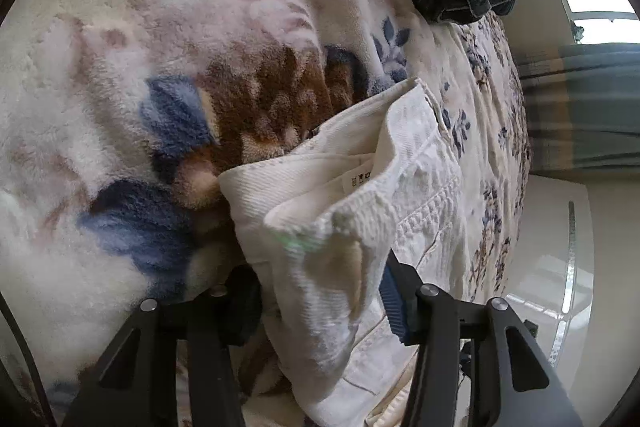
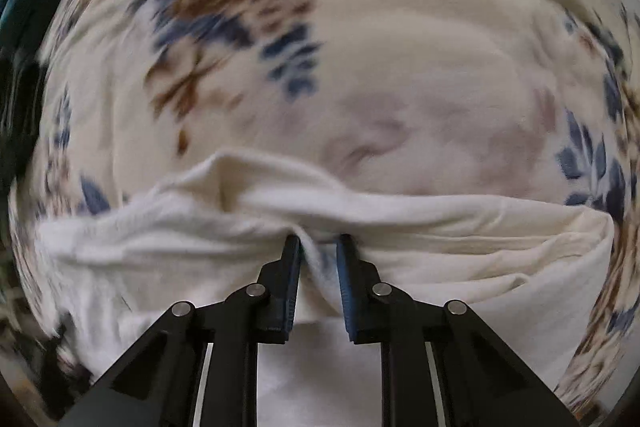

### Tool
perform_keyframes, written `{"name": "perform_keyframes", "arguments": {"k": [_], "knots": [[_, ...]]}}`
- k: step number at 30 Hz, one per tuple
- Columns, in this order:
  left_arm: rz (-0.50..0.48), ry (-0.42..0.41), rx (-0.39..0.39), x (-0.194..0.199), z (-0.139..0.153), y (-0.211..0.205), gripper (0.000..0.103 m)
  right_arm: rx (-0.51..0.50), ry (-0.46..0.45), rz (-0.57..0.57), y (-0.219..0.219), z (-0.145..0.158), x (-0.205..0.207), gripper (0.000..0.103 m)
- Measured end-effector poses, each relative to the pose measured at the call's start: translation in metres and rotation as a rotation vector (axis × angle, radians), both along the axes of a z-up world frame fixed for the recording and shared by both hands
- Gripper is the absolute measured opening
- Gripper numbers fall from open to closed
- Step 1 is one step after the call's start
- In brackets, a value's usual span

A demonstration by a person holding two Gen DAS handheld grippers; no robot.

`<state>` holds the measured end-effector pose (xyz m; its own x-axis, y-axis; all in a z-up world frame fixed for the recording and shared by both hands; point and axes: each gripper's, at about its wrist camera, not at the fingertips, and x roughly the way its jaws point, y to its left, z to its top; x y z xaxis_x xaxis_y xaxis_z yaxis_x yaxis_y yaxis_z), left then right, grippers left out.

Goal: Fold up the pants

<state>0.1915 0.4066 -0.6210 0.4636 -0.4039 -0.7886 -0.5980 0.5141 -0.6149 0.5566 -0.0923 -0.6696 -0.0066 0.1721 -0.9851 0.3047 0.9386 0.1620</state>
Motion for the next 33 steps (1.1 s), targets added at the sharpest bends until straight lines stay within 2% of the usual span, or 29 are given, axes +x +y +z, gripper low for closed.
{"name": "perform_keyframes", "arguments": {"k": [2, 3, 6, 7, 9, 10, 11, 13, 14, 15, 16, 17, 18, 20, 21, 23, 25, 26, 27, 30, 33], "knots": [[-0.011, 0.003, -0.013, -0.001, -0.001, 0.002, 0.048, 0.061, -0.005, -0.05, -0.012, 0.006, 0.001, 0.006], [-0.015, 0.01, -0.01, -0.001, -0.001, 0.003, 0.049, 0.076, -0.014, -0.053, -0.018, 0.011, 0.004, 0.004], [-0.055, 0.039, 0.027, -0.008, 0.011, 0.001, 0.05, 0.096, -0.024, 0.089, -0.013, 0.024, 0.015, 0.004], [-0.077, 0.038, 0.046, -0.009, 0.016, -0.001, 0.052, 0.1, -0.033, 0.15, -0.007, 0.03, 0.019, 0.007], [-0.114, 0.044, 0.102, -0.013, 0.023, -0.005, 0.059, 0.103, -0.045, 0.254, 0.007, 0.039, 0.026, 0.026], [-0.126, 0.038, 0.134, -0.015, 0.027, -0.007, 0.059, 0.107, -0.052, 0.3, 0.016, 0.042, 0.029, 0.052], [-0.13, 0.035, 0.148, -0.014, 0.027, -0.008, 0.06, 0.127, -0.064, 0.332, 0.024, 0.043, 0.03, 0.07], [-0.127, 0.045, 0.152, -0.011, 0.022, -0.01, 0.06, 0.154, -0.062, 0.429, 0.051, 0.041, 0.033, 0.072], [-0.119, 0.051, 0.139, -0.009, 0.019, -0.009, 0.06, 0.13, -0.045, 0.495, 0.065, 0.034, 0.035, 0.07], [-0.108, 0.053, 0.127, -0.006, 0.015, -0.009, 0.06, 0.088, -0.026, 0.539, 0.077, 0.026, 0.035, 0.059], [-0.106, 0.053, 0.122, -0.004, 0.013, -0.009, 0.059, 0.042, 0.009, 0.579, 0.091, 0.017, 0.029, 0.008], [-0.109, 0.051, 0.123, 0.0, 0.012, -0.009, 0.059, 0.014, 0.03, 0.577, 0.094, 0.011, 0.031, 0.009], [-0.116, 0.047, 0.125, 0.003, 0.012, -0.01, 0.06, 0.02, 0.025, 0.541, 0.091, 0.011, 0.034, 0.009], [-0.138, 0.04, 0.134, 0.009, 0.012, -0.012, 0.06, 0.092, 0.031, 0.393, 0.072, 0.011, 0.04, 0.008], [-0.142, 0.039, 0.133, 0.01, 0.012, -0.012, 0.06, 0.144, 0.052, 0.315, 0.061, 0.006, 0.042, 0.008], [-0.142, 0.041, 0.122, 0.01, 0.007, -0.012, 0.06, 0.305, 0.121, 0.071, 0.028, -0.02, 0.041, 0.008], [-0.136, 0.042, 0.105, 0.009, 0.004, -0.01, 0.06, 0.45, 0.186, -0.126, 0.006, -0.043, 0.035, 0.009], [-0.135, 0.044, 0.103, 0.009, 0.004, -0.01, 0.06, 0.484, 0.196, -0.174, 0.001, -0.046, 0.034, 0.01], [-0.138, 0.046, 0.104, 0.01, 0.003, -0.01, 0.06, 0.493, 0.195, -0.175, 0.001, -0.045, 0.034, 0.012], [-0.139, 0.046, 0.101, 0.01, 0.002, -0.009, 0.06, 0.412, 0.172, -0.05, 0.016, -0.029, 0.038, 0.013], [-0.13, 0.047, 0.085, 0.009, 0.001, -0.007, 0.06, 0.419, 0.198, -0.1, 0.011, -0.021, 0.043, 0.014]]}}
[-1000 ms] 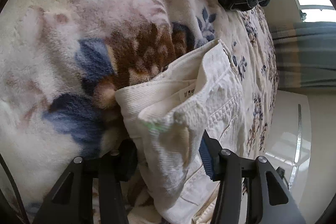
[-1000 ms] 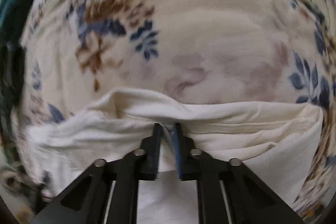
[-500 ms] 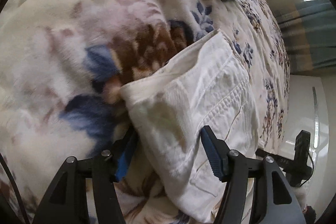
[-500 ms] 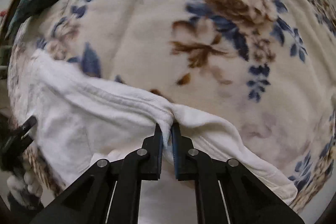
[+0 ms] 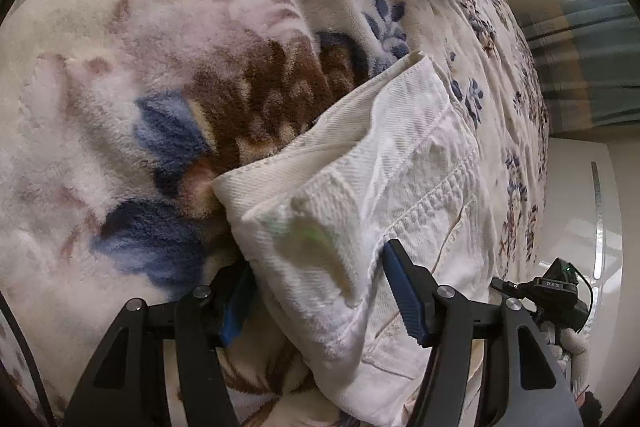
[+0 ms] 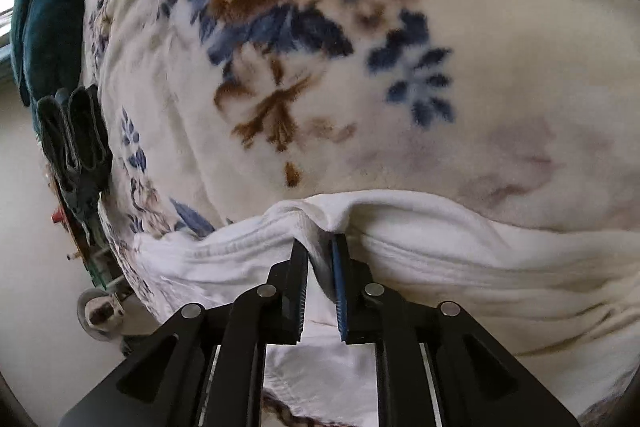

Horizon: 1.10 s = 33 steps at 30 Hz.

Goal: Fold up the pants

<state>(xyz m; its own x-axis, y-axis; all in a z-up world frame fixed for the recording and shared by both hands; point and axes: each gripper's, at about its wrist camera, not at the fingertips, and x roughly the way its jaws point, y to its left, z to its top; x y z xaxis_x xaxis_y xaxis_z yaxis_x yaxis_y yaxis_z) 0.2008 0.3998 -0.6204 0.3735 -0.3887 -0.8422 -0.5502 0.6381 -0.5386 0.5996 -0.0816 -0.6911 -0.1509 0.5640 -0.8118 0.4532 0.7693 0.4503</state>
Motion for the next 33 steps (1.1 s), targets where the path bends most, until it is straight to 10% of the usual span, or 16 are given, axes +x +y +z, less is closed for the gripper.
{"name": "perform_keyframes", "arguments": {"k": [10, 12, 14, 21, 22, 25, 33], "knots": [[0.003, 0.002, -0.016, -0.002, -0.002, 0.003, 0.06, 0.247, 0.096, -0.243, -0.031, -0.027, -0.035, 0.022], [-0.002, -0.001, -0.005, -0.003, 0.002, 0.002, 0.06, 0.24, 0.083, -0.208, -0.03, -0.022, -0.04, 0.035], [-0.016, -0.003, 0.013, -0.003, 0.007, -0.003, 0.06, 0.229, 0.052, -0.179, -0.026, -0.016, -0.042, 0.075], [-0.015, 0.014, 0.024, -0.002, 0.004, -0.008, 0.06, 0.194, 0.031, -0.237, -0.028, -0.031, -0.027, 0.078], [-0.016, 0.015, 0.027, -0.001, 0.004, -0.009, 0.06, 0.179, 0.036, -0.225, -0.024, -0.035, -0.024, 0.075], [-0.033, 0.014, 0.048, -0.001, 0.004, -0.012, 0.06, 0.131, 0.023, -0.139, -0.016, -0.028, -0.019, 0.023], [-0.047, 0.024, 0.056, -0.001, 0.002, -0.013, 0.06, 0.168, -0.08, -0.298, -0.052, 0.008, -0.004, 0.008]]}}
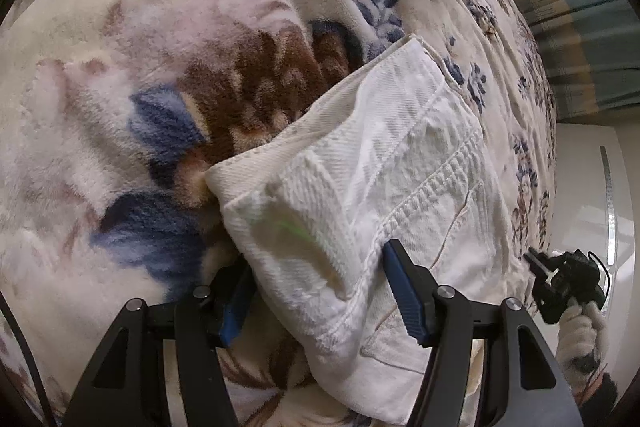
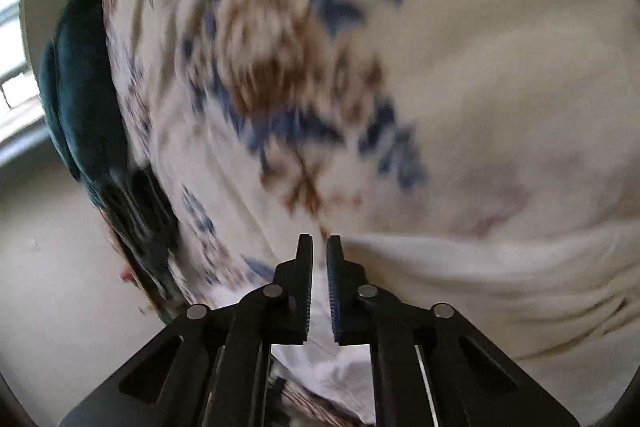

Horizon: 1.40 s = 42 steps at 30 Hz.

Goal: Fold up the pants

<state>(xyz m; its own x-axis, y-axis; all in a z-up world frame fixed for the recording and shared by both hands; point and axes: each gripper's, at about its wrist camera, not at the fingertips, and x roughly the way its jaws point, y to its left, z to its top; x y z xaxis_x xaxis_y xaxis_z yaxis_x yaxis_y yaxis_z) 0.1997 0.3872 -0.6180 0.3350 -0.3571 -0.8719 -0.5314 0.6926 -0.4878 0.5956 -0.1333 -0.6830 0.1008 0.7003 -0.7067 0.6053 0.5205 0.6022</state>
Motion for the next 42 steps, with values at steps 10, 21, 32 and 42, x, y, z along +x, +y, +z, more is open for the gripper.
{"name": "perform_keyframes", "arguments": {"k": [10, 21, 32, 42], "knots": [[0.01, -0.002, -0.002, -0.002, -0.001, 0.0, 0.06, -0.118, 0.076, 0.493, 0.069, -0.014, 0.003, 0.072], [0.015, 0.002, -0.023, -0.004, -0.004, 0.004, 0.062, -0.337, 0.037, 0.429, 0.04, 0.017, 0.03, 0.007], [0.018, 0.001, -0.025, -0.005, -0.003, 0.004, 0.062, -0.557, -0.029, 1.037, 0.121, 0.025, -0.037, 0.02], [-0.008, 0.0, -0.023, -0.004, -0.002, 0.005, 0.062, -0.547, 0.026, 0.608, 0.041, 0.024, -0.03, 0.004]]}}
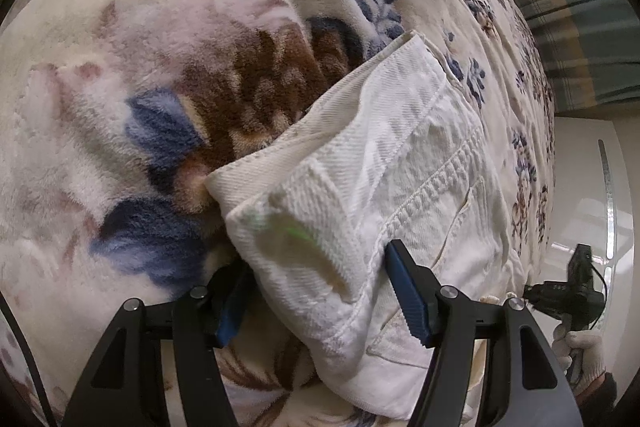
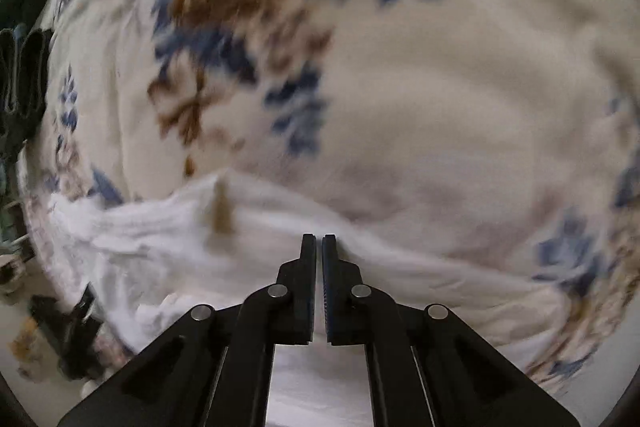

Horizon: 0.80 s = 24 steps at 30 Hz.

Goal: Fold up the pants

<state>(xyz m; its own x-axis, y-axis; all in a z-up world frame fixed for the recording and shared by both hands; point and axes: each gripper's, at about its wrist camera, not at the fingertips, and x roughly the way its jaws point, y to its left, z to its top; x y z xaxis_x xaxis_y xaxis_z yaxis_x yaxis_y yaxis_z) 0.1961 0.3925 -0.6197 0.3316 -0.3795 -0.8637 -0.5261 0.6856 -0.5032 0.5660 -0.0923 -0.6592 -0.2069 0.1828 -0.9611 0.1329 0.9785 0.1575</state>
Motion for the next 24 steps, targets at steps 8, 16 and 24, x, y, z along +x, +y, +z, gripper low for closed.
{"name": "perform_keyframes", "arguments": {"k": [8, 16, 24], "knots": [[0.01, 0.004, 0.003, 0.002, -0.001, -0.002, 0.062, -0.013, 0.02, 0.345, 0.056, 0.026, -0.02, 0.073], [0.027, -0.005, -0.044, 0.003, -0.008, 0.002, 0.075, -0.017, 0.038, 0.013, 0.035, -0.027, -0.038, 0.039], [0.093, -0.027, -0.08, 0.009, -0.011, -0.002, 0.095, -0.145, -0.05, 0.115, 0.086, 0.003, -0.071, 0.092]]}}
